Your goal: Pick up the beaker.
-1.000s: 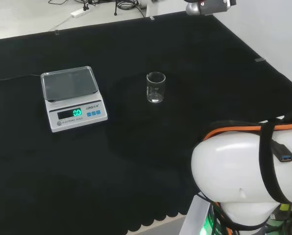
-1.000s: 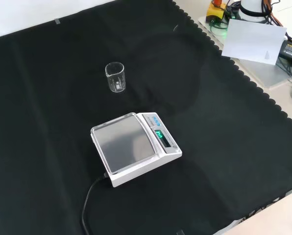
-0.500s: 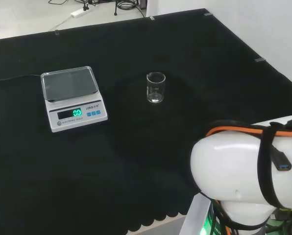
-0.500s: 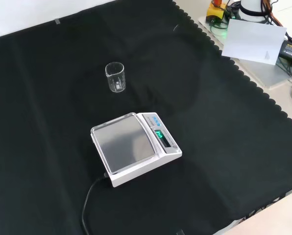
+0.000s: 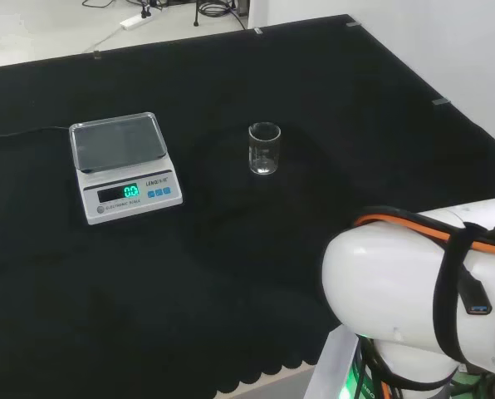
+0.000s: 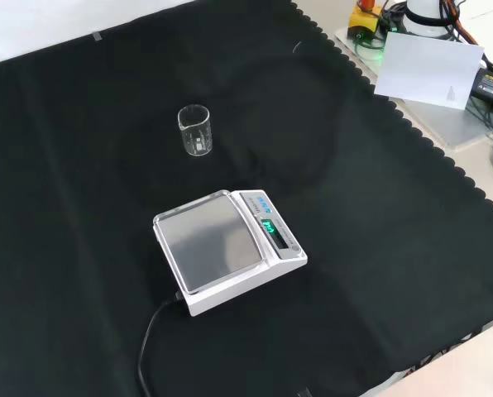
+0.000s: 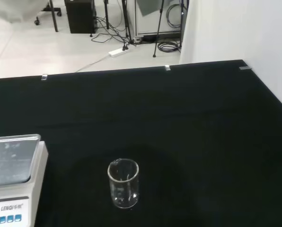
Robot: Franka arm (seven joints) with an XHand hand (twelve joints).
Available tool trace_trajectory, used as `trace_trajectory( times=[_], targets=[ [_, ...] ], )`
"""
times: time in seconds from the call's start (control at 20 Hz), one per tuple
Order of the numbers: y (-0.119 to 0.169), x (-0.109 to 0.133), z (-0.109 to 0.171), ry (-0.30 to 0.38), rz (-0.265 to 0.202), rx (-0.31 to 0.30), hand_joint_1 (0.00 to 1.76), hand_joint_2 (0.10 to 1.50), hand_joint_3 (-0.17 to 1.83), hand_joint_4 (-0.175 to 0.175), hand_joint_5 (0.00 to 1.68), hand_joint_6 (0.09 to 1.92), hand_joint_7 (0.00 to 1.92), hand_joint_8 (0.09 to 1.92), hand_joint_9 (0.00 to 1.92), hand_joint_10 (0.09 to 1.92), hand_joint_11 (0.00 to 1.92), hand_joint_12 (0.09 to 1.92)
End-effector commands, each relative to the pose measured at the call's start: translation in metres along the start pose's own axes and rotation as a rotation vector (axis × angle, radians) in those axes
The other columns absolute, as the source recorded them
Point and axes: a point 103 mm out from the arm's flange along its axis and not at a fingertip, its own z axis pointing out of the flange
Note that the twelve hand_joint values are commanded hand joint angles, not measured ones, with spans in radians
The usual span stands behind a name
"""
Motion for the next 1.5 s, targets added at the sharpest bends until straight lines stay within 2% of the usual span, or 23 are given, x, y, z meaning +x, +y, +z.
trace_trajectory(
  times=[0.05,0.25,0.65,1.0,1.5],
  targets=[
    [0.051,-0.023,0.034,0.015,0.067,0.008,0.7,0.66,0.23,-0.026,0.18,0.09,0.13,0.78,0.31,0.94,0.1,1.51],
    [0.087,-0.026,0.062,0.012,0.04,0.043,0.7,0.66,0.23,-0.019,0.19,0.09,0.13,0.78,0.32,0.93,0.11,1.51],
    [0.132,-0.006,0.12,-0.019,-0.017,0.119,0.71,0.65,0.23,-0.006,0.18,0.09,0.1,0.76,0.31,0.92,0.12,1.5],
    [0.147,0.008,0.16,-0.022,-0.047,0.173,0.72,0.65,0.23,-0.003,0.18,0.09,0.1,0.76,0.3,0.92,0.12,1.5],
    [0.157,0.018,0.202,-0.013,-0.072,0.221,0.73,0.65,0.23,0.0,0.18,0.09,0.1,0.76,0.3,0.92,0.12,1.51]
  ],
)
